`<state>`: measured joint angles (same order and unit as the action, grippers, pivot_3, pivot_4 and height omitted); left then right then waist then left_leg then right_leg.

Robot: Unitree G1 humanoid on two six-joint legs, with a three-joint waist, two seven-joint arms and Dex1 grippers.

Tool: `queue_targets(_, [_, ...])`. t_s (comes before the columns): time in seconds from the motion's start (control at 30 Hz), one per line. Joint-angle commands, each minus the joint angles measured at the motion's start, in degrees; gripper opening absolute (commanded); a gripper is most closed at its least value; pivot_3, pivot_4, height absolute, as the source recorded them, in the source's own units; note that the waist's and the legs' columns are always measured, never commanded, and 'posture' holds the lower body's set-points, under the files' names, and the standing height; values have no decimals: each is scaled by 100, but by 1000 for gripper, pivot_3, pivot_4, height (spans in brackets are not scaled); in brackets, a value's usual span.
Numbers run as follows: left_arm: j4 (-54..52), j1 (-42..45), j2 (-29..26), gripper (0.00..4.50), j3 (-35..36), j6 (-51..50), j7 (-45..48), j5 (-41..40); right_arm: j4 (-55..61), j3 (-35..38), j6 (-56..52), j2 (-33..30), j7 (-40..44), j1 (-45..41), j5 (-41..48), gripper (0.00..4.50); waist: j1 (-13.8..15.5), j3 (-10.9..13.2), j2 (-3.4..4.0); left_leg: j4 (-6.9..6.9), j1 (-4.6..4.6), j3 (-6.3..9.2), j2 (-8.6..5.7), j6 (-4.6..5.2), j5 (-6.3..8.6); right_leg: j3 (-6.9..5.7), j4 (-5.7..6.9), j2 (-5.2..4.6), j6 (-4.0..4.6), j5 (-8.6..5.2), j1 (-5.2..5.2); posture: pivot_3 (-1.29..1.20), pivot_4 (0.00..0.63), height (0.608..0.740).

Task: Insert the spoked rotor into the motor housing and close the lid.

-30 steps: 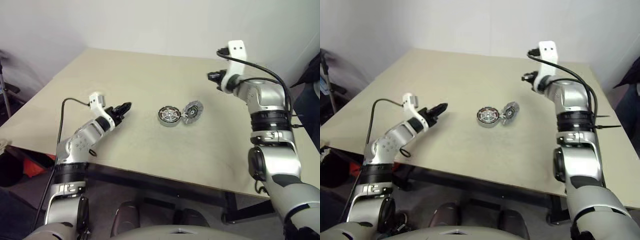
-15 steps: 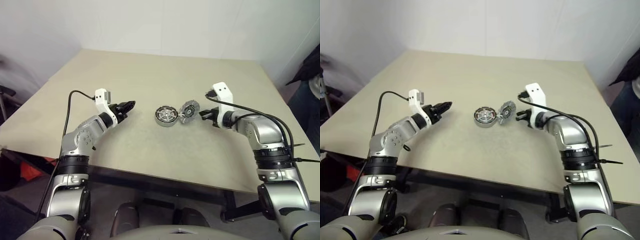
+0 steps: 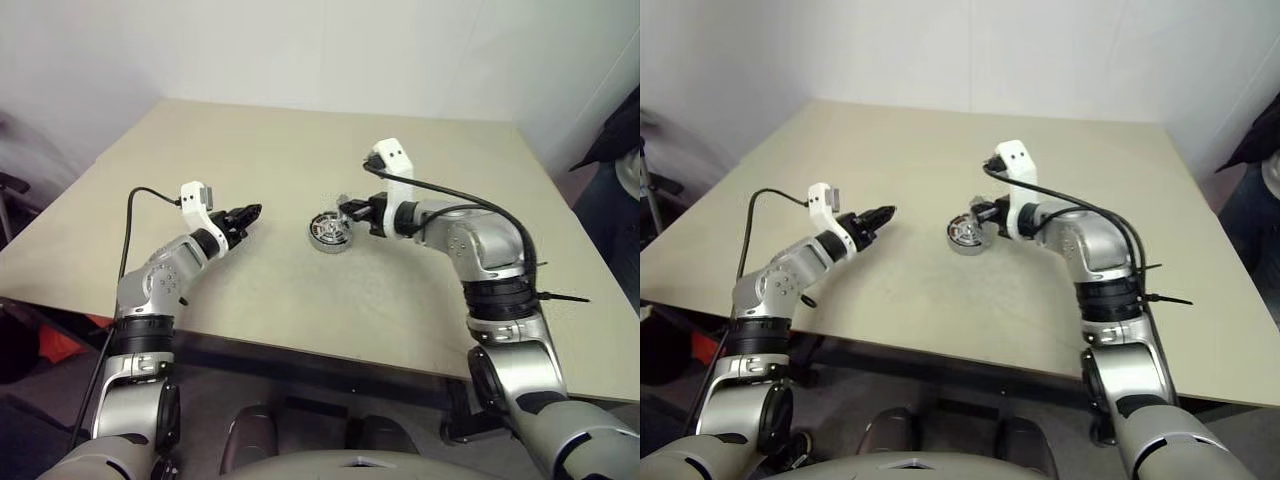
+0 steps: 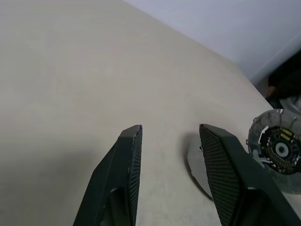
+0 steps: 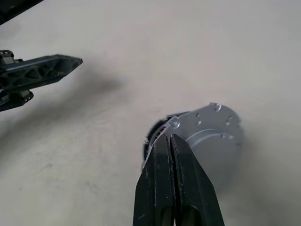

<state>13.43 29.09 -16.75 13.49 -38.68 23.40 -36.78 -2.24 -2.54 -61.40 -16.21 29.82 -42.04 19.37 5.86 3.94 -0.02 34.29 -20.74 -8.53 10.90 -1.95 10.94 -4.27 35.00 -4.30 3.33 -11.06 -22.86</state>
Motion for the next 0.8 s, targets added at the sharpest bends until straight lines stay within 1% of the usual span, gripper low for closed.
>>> queue_targets(0.03, [-244,35,-43,2050,202,50,-83,-17,-194,-165,233,210,-56,-92,-41,20,0,0,0,0,-1,0,0,0,0,0,0,0,0,0,0,0,0,740])
queue_targets(0.23, [-182,118,-282,2050,576,102,-191,-34,-1155,-336,789,566,-211,-59,-292,20,-21,0,0,-1,0,1,0,-1,0,-1,0,0,0,0,0,0,0,740])
queue_targets(0.47, [-276,142,-177,2050,579,33,-295,-28,-2095,-317,1199,820,-362,-147,-475,20,-10,-1,-1,-1,9,2,-2,-2,0,-1,-1,-4,-1,0,14,0,0,740])
queue_targets(0.53, [-374,128,-72,2050,563,2,-365,-59,-2024,-330,1164,843,-342,-113,-455,20,-12,0,-1,-1,29,2,0,-2,0,-1,-1,-3,-3,-2,31,0,0,740])
queue_targets(0.67, [-466,76,63,2050,499,-24,-413,-37,-1674,13,1196,921,-102,-49,-52,20,-14,0,-1,-4,64,2,0,-1,1,-1,-6,-3,-34,-20,62,0,0,740])
queue_targets(0.73, [-460,44,105,2050,474,-23,-410,-18,-1337,310,1367,853,195,-78,276,20,-15,1,0,-5,63,2,1,-1,1,-1,-6,-3,-34,-20,60,0,0,740])
queue_targets(0.8, [-433,3,107,2050,316,-9,-422,146,-1163,444,1744,725,481,-97,385,20,-13,1,0,-6,55,0,1,-1,0,0,-6,-3,-33,-19,53,0,0,740])
